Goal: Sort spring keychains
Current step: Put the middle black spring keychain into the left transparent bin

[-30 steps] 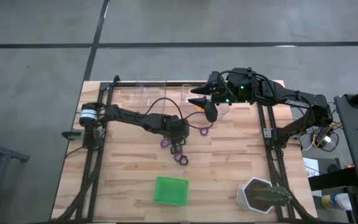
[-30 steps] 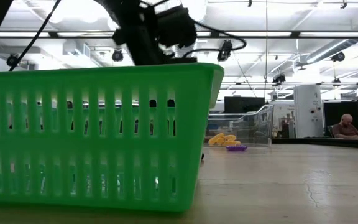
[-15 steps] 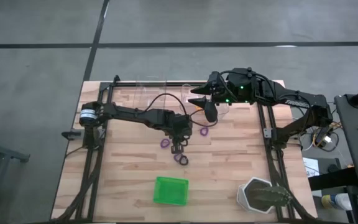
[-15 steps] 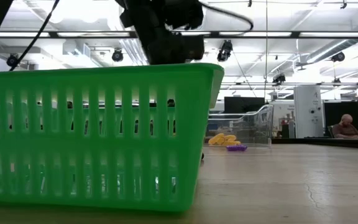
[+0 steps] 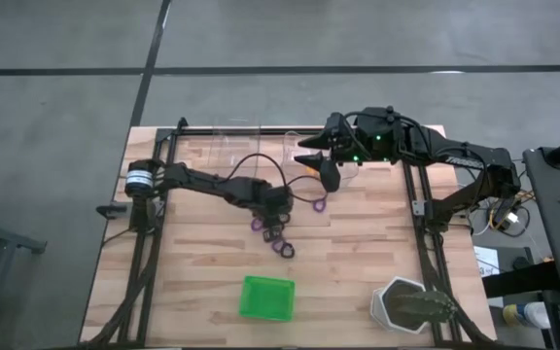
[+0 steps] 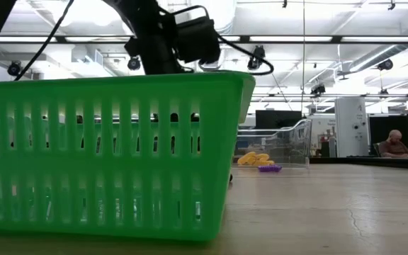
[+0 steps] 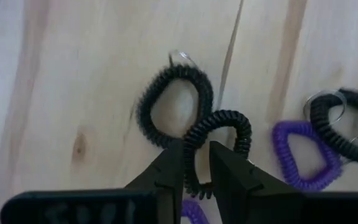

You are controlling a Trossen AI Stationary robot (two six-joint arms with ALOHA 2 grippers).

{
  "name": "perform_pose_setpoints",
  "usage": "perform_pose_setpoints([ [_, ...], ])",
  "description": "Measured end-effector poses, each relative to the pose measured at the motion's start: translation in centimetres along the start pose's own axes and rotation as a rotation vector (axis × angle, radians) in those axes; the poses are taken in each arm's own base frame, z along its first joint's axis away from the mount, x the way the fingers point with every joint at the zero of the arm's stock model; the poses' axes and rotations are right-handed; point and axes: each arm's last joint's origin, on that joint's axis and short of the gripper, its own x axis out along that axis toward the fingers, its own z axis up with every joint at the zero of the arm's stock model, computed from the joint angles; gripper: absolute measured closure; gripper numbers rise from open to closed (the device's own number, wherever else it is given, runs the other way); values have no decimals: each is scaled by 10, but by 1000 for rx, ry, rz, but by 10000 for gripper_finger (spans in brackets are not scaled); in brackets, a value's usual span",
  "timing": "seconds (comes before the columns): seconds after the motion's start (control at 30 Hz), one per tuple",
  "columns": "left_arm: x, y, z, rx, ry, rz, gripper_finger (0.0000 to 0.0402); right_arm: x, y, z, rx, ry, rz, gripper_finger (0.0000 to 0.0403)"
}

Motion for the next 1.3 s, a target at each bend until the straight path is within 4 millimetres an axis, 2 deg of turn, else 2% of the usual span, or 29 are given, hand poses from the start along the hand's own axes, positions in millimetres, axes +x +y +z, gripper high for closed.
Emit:
perform_pose_setpoints([
  [0.17, 5, 1, -7, -26, 29, -17, 330, 4, 0, -2, 13, 12, -3, 197],
  [0.37, 5, 2, -7, -40, 24, -20, 337, 9, 1, -5, 12, 23, 2, 197],
  [0.67, -4, -4, -8, -13, 50, -175, 337, 9, 1, -5, 8, 20, 2, 197],
  [0.87, -4, -2, -8, -63, 61, -200, 335, 9, 1, -5, 5, 18, 2, 197],
  [1.03, -5, -9, -9, -44, 83, -321, 303, 9, 1, -5, 4, 18, 1, 197],
  [1.13, -5, -18, -11, 74, 78, -338, 277, 9, 1, -5, 4, 19, 1, 197],
  [1.3, -4, -22, -12, 159, 52, -216, 243, 9, 1, -5, 4, 19, 1, 197],
])
